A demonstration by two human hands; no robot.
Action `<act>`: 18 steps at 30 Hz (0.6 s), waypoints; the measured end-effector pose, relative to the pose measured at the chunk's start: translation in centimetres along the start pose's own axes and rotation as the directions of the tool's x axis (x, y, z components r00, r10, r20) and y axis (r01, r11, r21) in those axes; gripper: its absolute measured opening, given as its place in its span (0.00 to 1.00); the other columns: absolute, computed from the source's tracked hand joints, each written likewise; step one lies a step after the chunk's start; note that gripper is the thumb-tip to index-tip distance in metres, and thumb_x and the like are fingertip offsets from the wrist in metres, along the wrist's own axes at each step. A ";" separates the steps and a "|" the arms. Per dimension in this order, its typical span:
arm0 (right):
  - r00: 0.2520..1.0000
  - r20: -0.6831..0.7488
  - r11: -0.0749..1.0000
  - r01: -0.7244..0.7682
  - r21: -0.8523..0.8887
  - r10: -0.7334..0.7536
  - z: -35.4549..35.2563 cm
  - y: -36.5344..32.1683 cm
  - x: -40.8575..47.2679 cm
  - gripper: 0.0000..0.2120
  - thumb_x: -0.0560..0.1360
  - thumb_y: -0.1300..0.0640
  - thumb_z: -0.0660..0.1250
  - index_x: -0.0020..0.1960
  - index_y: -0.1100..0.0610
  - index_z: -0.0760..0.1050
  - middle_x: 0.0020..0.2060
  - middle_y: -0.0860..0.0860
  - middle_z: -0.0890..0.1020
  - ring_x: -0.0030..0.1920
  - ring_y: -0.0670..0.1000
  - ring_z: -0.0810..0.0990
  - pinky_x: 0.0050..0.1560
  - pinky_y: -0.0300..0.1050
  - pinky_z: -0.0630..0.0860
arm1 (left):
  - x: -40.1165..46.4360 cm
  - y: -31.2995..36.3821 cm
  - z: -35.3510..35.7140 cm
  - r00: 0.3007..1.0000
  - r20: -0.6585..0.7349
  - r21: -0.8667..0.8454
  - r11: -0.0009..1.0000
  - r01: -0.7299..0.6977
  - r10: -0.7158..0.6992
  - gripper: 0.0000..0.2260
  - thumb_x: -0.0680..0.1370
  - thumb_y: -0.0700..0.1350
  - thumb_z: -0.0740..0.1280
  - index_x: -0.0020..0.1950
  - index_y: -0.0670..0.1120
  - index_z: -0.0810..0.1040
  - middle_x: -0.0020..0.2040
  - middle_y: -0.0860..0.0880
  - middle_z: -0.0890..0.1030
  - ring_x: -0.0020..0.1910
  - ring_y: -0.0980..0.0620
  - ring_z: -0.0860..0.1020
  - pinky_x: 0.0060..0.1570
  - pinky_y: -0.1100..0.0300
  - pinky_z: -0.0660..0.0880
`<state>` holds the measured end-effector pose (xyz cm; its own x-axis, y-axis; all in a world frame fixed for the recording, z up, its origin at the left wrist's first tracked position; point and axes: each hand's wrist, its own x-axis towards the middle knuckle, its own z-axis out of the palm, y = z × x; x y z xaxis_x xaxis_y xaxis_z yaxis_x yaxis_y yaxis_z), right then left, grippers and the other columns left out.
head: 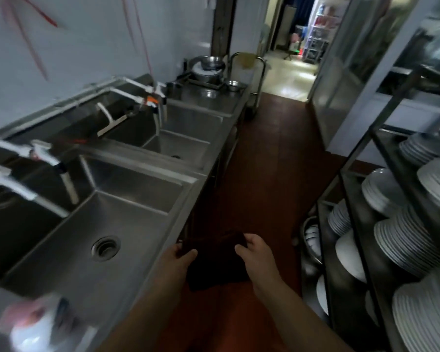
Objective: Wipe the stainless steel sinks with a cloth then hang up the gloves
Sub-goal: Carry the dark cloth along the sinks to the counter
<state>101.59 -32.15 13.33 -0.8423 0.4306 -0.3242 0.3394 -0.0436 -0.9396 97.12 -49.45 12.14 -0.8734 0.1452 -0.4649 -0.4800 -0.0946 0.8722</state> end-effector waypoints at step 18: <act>0.997 -0.077 0.995 -0.003 -0.097 -0.004 -14.4 -8.4 35.7 0.15 0.78 0.59 0.64 0.64 0.54 0.70 0.56 0.47 0.76 0.50 0.40 0.76 0.37 0.30 0.73 | 30.5 8.7 25.4 0.997 0.050 0.169 0.984 0.050 -0.059 0.23 0.76 0.38 0.69 0.69 0.43 0.67 0.58 0.46 0.76 0.56 0.45 0.77 0.57 0.48 0.76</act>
<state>74.72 -3.46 11.25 -0.8089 0.4991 -0.3108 0.3811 0.0427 -0.9235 68.42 -20.84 9.43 -0.8383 0.1991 -0.5076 -0.5022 0.0807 0.8610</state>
